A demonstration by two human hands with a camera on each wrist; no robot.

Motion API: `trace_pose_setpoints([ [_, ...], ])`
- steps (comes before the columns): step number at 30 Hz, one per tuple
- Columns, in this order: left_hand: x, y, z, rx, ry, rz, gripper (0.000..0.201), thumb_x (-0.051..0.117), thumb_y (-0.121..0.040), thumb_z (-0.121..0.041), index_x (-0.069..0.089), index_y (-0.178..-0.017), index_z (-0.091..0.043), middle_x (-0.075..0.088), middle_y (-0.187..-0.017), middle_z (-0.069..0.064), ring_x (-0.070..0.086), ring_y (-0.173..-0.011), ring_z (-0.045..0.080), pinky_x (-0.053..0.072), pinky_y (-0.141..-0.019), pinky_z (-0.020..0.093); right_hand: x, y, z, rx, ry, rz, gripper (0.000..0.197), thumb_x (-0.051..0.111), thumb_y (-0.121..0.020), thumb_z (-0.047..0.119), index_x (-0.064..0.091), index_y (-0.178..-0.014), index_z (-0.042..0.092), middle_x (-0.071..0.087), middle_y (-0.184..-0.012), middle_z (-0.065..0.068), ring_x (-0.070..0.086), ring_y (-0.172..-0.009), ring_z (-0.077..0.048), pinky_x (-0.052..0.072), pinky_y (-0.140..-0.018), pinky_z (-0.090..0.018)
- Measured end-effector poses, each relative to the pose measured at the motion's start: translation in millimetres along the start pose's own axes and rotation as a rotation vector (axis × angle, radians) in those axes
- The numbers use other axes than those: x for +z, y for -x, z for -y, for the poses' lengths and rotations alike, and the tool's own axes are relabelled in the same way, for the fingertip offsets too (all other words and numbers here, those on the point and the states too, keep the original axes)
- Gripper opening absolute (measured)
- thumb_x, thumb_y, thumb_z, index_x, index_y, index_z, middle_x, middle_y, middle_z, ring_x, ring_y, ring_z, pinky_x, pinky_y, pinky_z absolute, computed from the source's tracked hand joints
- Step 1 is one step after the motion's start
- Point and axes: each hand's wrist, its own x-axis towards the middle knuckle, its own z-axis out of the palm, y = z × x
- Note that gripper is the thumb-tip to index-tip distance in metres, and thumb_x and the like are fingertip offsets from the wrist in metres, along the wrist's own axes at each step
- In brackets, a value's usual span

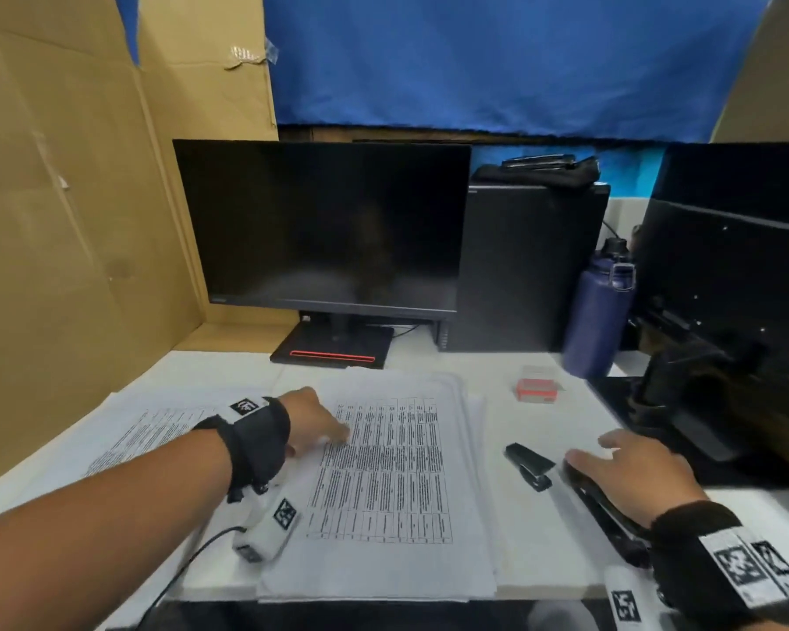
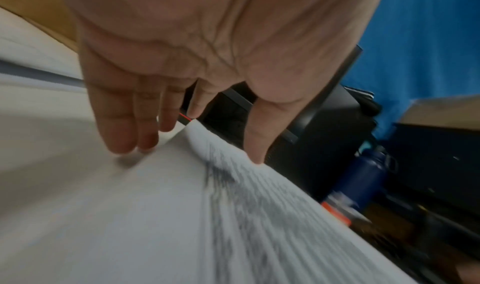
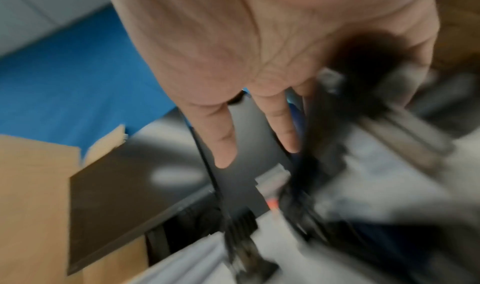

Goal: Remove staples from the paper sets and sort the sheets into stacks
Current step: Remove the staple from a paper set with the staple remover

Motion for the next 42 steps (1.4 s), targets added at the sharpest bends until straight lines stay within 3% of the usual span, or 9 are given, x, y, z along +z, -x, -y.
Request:
trace_pose_setpoints([
  [3,4.5,9.9,29.9,-0.015,-0.092,0.111,0.042,0.075,-0.086,-0.039,0.057,-0.112,-0.011,0.064,-0.106,0.005,0.069,-0.094,0.024,0.064,-0.078,0.033,-14.0,26.5,34.8,-0.182,-0.222,-0.145,0.039,0.065,-0.088,0.049,0.064,-0.119,0.027,0.067,-0.119,-0.003,0.06,-0.109,-0.024,0.047,-0.097,-0.041],
  [6,7.4,16.9,47.5,0.035,-0.168,0.148,0.027,0.068,-0.09,-0.035,0.055,-0.083,-0.012,0.061,-0.08,0.005,0.062,-0.07,0.023,0.06,-0.07,0.031,9.9,49.4,61.6,-0.278,-0.342,0.126,0.046,0.066,-0.091,0.043,0.059,-0.13,0.021,0.067,-0.124,-0.001,0.063,-0.11,-0.02,0.047,-0.1,-0.036],
  [11,14.6,20.4,50.4,0.162,-0.301,0.066,0.031,0.053,-0.099,-0.035,0.05,-0.079,-0.012,0.053,-0.074,0.004,0.055,-0.072,0.024,0.053,-0.069,0.035,59.4,72.8,78.5,-0.377,-0.247,0.554,0.099,0.083,-0.063,0.066,0.039,-0.142,0.027,0.059,-0.137,0.017,0.057,-0.119,0.0,0.043,-0.109,-0.026],
  [14,17.0,23.8,48.6,0.178,-0.36,0.066,0.035,0.046,-0.104,-0.04,0.052,-0.085,-0.011,0.056,-0.081,0.003,0.055,-0.077,0.023,0.049,-0.069,0.032,69.5,81.4,80.2,-0.378,-0.073,0.571,0.165,0.085,-0.036,0.079,-0.017,-0.157,0.034,0.012,-0.167,0.003,0.016,-0.153,-0.014,0.021,-0.123,-0.035],
  [17,17.8,32.0,50.2,0.173,-0.367,0.072,0.048,0.043,-0.105,-0.046,0.063,-0.101,-0.003,0.068,-0.101,0.01,0.065,-0.092,0.027,0.054,-0.089,0.036,65.0,92.1,81.0,-0.401,0.109,0.616,0.166,0.089,-0.039,0.067,-0.041,-0.14,0.049,-0.019,-0.167,-0.003,-0.01,-0.155,-0.023,0.015,-0.124,-0.043],
  [22,19.7,42.6,59.5,0.094,-0.175,0.116,0.055,0.044,-0.1,-0.061,0.062,-0.101,-0.009,0.075,-0.099,0.015,0.077,-0.081,0.028,0.065,-0.078,0.039,64.1,89.7,77.0,-0.475,0.129,0.52,0.16,0.086,-0.042,0.06,-0.054,-0.118,0.056,-0.004,-0.169,0.0,0.006,-0.154,-0.021,0.026,-0.121,-0.039],
  [28,26.5,54.3,66.7,0.101,-0.069,0.26,0.07,0.067,-0.078,-0.071,0.062,-0.12,-0.016,0.073,-0.11,0.005,0.076,-0.086,0.022,0.066,-0.077,0.035,74.2,88.7,74.4,-0.508,0.141,0.407,0.134,0.077,-0.058,0.07,-0.006,-0.158,0.04,0.015,-0.163,0.0,0.013,-0.15,-0.022,0.025,-0.121,-0.035],
  [36,-35.5,46.3,83.9,0.071,-0.306,0.021,0.037,0.044,-0.103,-0.046,0.055,-0.088,-0.015,0.055,-0.081,0.005,0.053,-0.071,0.022,0.045,-0.07,0.028,51.7,79.2,70.3,-0.525,0.002,0.389,0.14,0.049,-0.035,0.105,0.016,-0.157,0.045,0.016,-0.165,0.009,0.01,-0.153,-0.017,0.019,-0.124,-0.04],
  [42,-117.4,19.3,187.2,-0.287,-0.547,-0.219,0.044,0.054,-0.099,-0.052,0.068,-0.109,-0.012,0.071,-0.112,0.004,0.066,-0.095,0.018,0.05,-0.081,0.026,38.3,33.2,52.2,-0.423,-0.003,0.149,0.086,0.054,-0.087,0.067,0.027,-0.158,0.025,0.013,-0.168,0.0,0.012,-0.154,-0.021,0.014,-0.123,-0.036],
])
